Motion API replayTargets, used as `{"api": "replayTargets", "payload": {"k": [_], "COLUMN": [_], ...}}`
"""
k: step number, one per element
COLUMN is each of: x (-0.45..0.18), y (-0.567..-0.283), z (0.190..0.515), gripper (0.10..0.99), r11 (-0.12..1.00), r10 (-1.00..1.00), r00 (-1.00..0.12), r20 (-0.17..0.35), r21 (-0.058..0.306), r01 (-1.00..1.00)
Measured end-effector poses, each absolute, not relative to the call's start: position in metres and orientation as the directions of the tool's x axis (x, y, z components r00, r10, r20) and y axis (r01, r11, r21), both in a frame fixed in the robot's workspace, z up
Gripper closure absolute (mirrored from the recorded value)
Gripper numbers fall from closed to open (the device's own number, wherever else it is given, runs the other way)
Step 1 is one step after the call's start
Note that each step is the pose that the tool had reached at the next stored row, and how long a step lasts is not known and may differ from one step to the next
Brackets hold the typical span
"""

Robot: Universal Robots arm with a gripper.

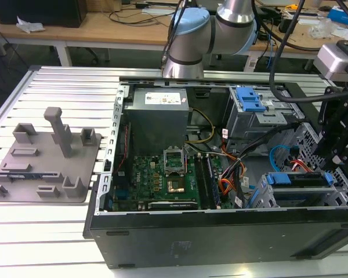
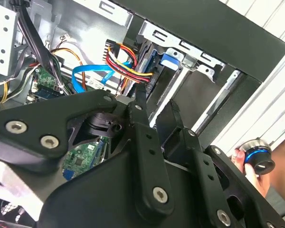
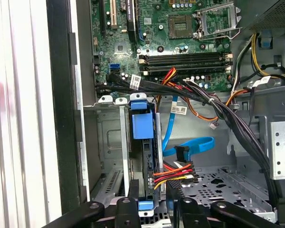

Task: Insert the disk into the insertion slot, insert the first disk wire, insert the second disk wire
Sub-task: 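Insert the first disk wire, then insert the second disk wire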

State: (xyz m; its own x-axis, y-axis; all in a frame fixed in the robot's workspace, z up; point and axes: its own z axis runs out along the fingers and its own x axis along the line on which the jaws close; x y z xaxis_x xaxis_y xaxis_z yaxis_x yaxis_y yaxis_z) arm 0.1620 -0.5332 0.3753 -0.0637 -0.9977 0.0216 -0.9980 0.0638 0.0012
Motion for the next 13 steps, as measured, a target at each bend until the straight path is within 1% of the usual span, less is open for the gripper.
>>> {"api": "replayTargets", "payload": {"k": [13], "x": [0.162], "y": [-0.5332], "z": [0.3756], "gripper": [0.725], "r11": [0.064], "r10": [-0.998], "r00": [-0.064], "r20": [0.022], "r21": [0.001], "r01": [-0.998]}}
